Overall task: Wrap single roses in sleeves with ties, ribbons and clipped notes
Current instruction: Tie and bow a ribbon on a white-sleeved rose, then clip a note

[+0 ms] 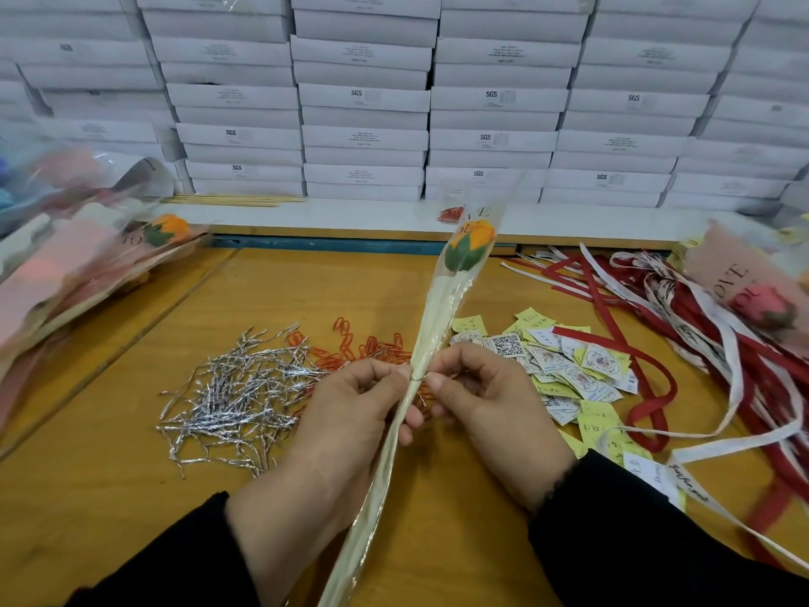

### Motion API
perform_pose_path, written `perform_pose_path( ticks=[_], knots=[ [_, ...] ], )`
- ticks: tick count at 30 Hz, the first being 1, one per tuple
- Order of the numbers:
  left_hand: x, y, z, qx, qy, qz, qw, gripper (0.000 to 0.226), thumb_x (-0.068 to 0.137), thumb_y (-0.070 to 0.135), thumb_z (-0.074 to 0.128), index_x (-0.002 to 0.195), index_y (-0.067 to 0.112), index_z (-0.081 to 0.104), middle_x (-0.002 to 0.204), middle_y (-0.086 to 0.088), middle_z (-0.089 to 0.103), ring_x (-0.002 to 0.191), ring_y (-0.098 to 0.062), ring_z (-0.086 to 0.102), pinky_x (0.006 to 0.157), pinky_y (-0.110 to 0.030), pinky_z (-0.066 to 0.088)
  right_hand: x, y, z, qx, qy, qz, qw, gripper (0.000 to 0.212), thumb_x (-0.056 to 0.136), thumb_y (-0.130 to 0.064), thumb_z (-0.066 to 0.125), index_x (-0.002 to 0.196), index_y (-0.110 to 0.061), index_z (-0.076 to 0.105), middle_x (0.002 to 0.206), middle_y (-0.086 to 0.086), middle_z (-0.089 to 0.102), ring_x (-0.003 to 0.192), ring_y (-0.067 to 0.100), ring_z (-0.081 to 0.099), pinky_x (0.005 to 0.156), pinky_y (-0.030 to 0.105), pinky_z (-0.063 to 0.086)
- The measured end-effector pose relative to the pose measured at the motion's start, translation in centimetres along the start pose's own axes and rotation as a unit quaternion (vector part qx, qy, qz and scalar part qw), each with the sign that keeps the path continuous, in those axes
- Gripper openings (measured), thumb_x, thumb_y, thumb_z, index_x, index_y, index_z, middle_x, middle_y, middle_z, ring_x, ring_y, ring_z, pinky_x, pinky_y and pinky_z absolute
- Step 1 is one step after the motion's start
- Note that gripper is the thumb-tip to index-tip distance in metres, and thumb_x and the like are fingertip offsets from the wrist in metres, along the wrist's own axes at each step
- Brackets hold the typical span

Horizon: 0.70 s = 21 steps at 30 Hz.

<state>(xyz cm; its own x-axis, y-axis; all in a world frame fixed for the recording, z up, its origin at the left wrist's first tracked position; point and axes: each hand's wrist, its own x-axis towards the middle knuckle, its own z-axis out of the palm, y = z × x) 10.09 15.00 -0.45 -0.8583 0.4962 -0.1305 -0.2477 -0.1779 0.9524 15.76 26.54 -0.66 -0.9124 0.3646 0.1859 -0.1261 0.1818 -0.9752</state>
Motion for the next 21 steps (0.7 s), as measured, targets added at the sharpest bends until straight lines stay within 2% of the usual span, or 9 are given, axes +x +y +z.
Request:
perform_pose_path(
  ticks=[4, 8, 12, 14, 17, 19, 21],
  knots=[
    [0.04, -0.06, -0.03, 0.008, -0.001, 0.001, 1.0, 0.015, 0.09, 0.01, 0.056, 0.083, -0.002, 0.062, 0.048, -0.008, 0.054, 0.037, -0.011, 0.044, 0.037, -0.016, 0.04, 0.03, 0.09, -0.09, 0.054, -0.011, 0.032, 0.998, 0.012, 0.087, 0.002, 0.056, 0.079, -0.006, 0.059, 0.064, 0.009, 0.063, 0.056, 0.011, 0.061, 0.054, 0.017, 0.049],
    [-0.01, -0.01, -0.06, 0.009, -0.005, 0.008, 1.0, 0.016, 0.088, 0.012, 0.058, 0.082, -0.002, 0.062, 0.048, -0.008, 0.054, 0.037, -0.011, 0.044, 0.038, -0.016, 0.04, 0.12, 0.12, -0.23, 0.099, -0.028, 0.043, 0.994, 0.016, 0.086, 0.005, 0.056, 0.074, -0.005, 0.059, 0.064, 0.006, 0.066, 0.058, 0.01, 0.062, 0.057, 0.018, 0.051],
    [-0.12, 0.18, 0.0, 0.002, -0.017, 0.001, 1.0, 0.014, 0.087, 0.012, 0.059, 0.078, 0.001, 0.062, 0.049, -0.008, 0.054, 0.038, -0.012, 0.044, 0.037, -0.016, 0.039, 0.18, -0.05, -0.37, 0.103, -0.041, 0.04, 0.993, 0.019, 0.086, 0.004, 0.056, 0.072, -0.008, 0.059, 0.078, 0.016, 0.069, 0.065, 0.016, 0.06, 0.066, 0.026, 0.052],
    [-0.22, 0.3, 0.15, -0.008, -0.022, -0.002, 1.0, 0.013, 0.087, 0.012, 0.059, 0.077, 0.002, 0.06, 0.048, -0.008, 0.053, 0.037, -0.011, 0.044, 0.037, -0.016, 0.039, 0.17, -0.07, -0.44, 0.115, -0.052, 0.044, 0.991, 0.02, 0.087, 0.004, 0.054, 0.072, -0.01, 0.058, 0.07, 0.01, 0.066, 0.064, 0.019, 0.058, 0.065, 0.028, 0.051],
    [-0.18, 0.25, 0.25, -0.025, -0.011, 0.002, 1.0, 0.013, 0.087, 0.011, 0.059, 0.078, 0.003, 0.053, 0.048, -0.009, 0.053, 0.036, -0.012, 0.045, 0.036, -0.017, 0.039, 0.14, -0.1, -0.44, 0.111, -0.052, 0.036, 0.992, 0.019, 0.088, 0.004, 0.053, 0.074, -0.009, 0.057, 0.07, 0.01, 0.063, 0.067, 0.022, 0.056, 0.069, 0.032, 0.05],
    [-0.03, 0.17, 0.21, -0.023, 0.003, 0.013, 1.0, 0.012, 0.086, 0.01, 0.059, 0.082, 0.003, 0.051, 0.048, -0.009, 0.053, 0.036, -0.012, 0.043, 0.035, -0.017, 0.038, 0.04, -0.11, -0.23, 0.079, -0.042, 0.023, 0.996, 0.016, 0.088, 0.004, 0.053, 0.077, -0.008, 0.056, 0.072, 0.011, 0.062, 0.068, 0.018, 0.058, 0.072, 0.031, 0.05],
    [0.15, 0.0, 0.13, -0.008, 0.004, 0.025, 1.0, 0.009, 0.087, 0.008, 0.059, 0.082, 0.0, 0.06, 0.048, -0.009, 0.052, 0.036, -0.011, 0.042, 0.035, -0.017, 0.036, -0.08, -0.1, 0.02, 0.042, -0.029, 0.013, 0.999, 0.015, 0.089, 0.002, 0.053, 0.079, -0.008, 0.057, 0.071, 0.006, 0.061, 0.065, 0.011, 0.057, 0.068, 0.022, 0.05]
  ],
)
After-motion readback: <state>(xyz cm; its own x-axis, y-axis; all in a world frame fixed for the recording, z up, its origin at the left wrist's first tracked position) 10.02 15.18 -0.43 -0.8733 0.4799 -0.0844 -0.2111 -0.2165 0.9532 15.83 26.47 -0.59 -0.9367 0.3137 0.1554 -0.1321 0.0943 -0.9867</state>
